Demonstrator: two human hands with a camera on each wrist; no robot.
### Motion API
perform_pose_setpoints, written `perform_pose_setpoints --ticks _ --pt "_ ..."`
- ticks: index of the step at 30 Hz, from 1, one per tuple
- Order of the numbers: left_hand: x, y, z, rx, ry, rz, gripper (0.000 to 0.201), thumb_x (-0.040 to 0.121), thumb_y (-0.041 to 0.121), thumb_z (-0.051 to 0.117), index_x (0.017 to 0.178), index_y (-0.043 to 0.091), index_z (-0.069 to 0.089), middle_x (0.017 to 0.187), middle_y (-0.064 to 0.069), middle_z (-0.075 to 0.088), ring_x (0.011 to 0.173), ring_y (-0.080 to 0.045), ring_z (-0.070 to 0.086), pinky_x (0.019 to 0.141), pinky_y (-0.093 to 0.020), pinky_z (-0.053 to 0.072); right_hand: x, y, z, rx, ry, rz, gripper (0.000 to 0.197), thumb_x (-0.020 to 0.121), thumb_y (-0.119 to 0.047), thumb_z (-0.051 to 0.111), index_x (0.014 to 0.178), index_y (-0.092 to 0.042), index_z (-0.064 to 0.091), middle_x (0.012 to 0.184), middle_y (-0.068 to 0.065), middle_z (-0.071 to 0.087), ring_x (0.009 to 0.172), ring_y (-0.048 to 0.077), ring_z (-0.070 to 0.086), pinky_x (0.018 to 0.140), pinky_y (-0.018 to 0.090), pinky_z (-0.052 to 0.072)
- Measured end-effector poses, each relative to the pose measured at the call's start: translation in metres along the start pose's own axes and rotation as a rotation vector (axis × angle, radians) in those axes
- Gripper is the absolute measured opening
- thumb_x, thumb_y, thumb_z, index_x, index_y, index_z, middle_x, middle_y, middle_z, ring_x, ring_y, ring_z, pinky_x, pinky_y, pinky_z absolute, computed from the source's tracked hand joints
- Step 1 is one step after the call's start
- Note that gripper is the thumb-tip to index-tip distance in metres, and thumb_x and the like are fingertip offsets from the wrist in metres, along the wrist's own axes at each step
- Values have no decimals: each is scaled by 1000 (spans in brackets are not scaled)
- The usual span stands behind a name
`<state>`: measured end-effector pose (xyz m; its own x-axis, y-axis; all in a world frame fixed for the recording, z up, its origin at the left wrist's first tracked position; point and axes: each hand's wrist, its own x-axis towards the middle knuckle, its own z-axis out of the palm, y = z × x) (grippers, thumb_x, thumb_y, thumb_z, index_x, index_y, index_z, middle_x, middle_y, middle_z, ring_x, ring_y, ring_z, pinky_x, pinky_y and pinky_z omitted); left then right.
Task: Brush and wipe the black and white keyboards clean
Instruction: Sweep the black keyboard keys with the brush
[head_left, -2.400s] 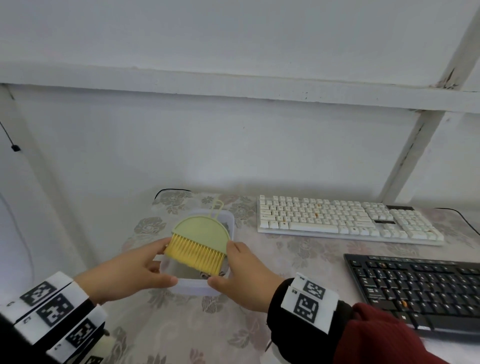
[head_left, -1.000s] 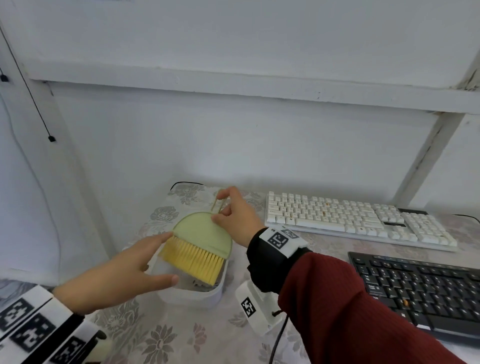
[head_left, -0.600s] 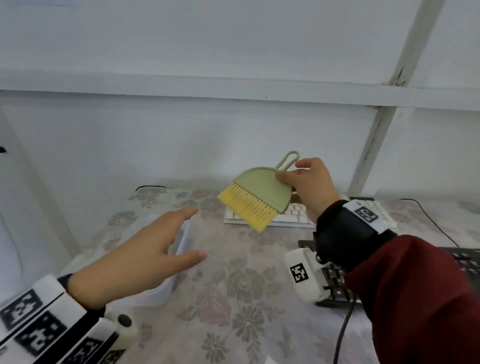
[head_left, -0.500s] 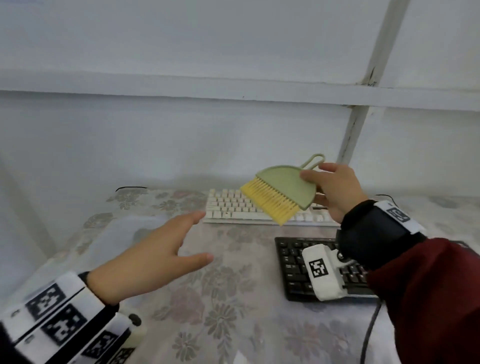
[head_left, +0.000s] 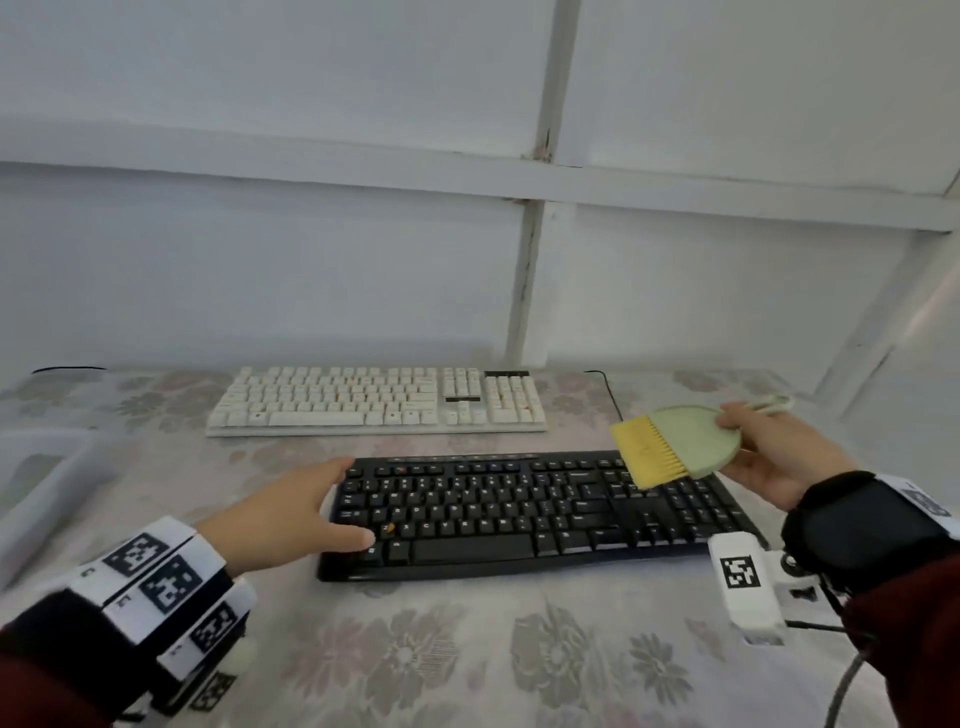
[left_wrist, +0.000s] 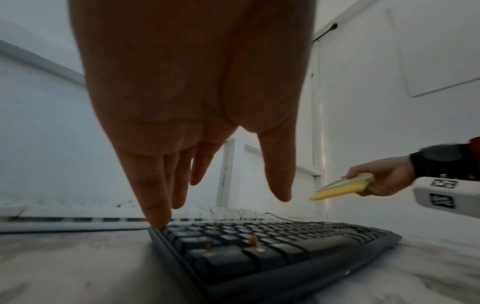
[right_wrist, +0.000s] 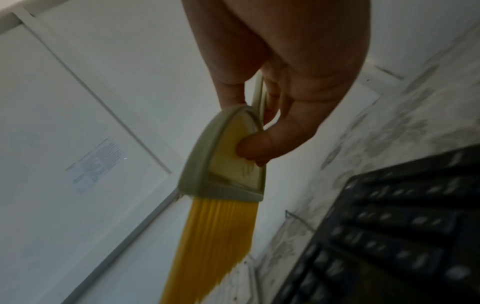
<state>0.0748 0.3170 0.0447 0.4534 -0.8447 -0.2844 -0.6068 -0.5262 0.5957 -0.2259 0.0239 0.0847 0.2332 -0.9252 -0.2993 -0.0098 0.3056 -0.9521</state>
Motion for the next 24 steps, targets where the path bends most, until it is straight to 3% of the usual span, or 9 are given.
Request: perform_pose_setpoints --ticks 2,5,7,10,12,15,17,21,24 --pt "7 5 9 3 -19 -56 104 70 52 72 149 20 12 154 4 23 139 -13 27 112 -27 27 14 3 -24 -9 33 26 12 93 -5 51 86 -14 53 81 7 62 67 20 62 39 24 52" --pt "15 7 21 28 -1 -111 100 77 41 72 150 16 9 155 0 20 140 -16 26 112 -27 25 34 11 -49 -36 77 59 14 92 -8 54 80 -15 52 48 -2 65 42 11 63 39 21 51" --pt "16 9 25 33 11 -139 107 72 45 76 150 15 8 155 -1 19 139 -17 26 113 -28 25 45 18 -59 -53 87 81 15 91 -9 55 78 -16 52 43 -4 62 40 10 61 47 24 53" --pt "20 -2 29 27 8 -146 135 42 70 79 150 22 11 150 1 28 133 -17 35 111 -36 32 54 27 -65 -71 57 120 10 90 -11 56 81 -15 53 63 3 62 61 18 56 61 31 42" --pt "25 -14 32 30 1 -165 143 28 76 78 147 26 16 143 4 38 126 -15 43 107 -37 39 56 31 -65 -62 26 145 10 90 -11 55 81 -14 53 76 5 57 67 18 54 63 33 42" --pt "18 -1 33 -16 -7 -147 117 30 54 81 132 27 32 125 6 52 112 -13 52 100 -34 43 59 35 -65 -20 -15 174 9 91 -11 54 82 -12 53 80 7 57 71 20 54 65 36 45" --pt "16 6 31 -42 -5 -160 105 32 45 81 124 29 34 119 6 54 108 -13 53 96 -30 43 61 37 -64 1 -24 196 8 91 -12 54 83 -12 53 81 7 56 71 20 54 57 33 48" --pt "23 -10 28 18 -10 -221 107 25 51 85 119 32 38 118 2 53 108 -16 53 99 -37 44 63 39 -65 47 -28 213 7 92 -13 53 85 -12 52 81 7 56 70 21 52 47 31 46" --pt "31 -19 26 59 -31 -260 108 23 51 88 116 33 35 118 1 49 109 -18 51 99 -41 45 63 39 -67 70 -30 199 7 93 -13 52 87 -12 51 82 7 56 73 22 53 57 35 41"
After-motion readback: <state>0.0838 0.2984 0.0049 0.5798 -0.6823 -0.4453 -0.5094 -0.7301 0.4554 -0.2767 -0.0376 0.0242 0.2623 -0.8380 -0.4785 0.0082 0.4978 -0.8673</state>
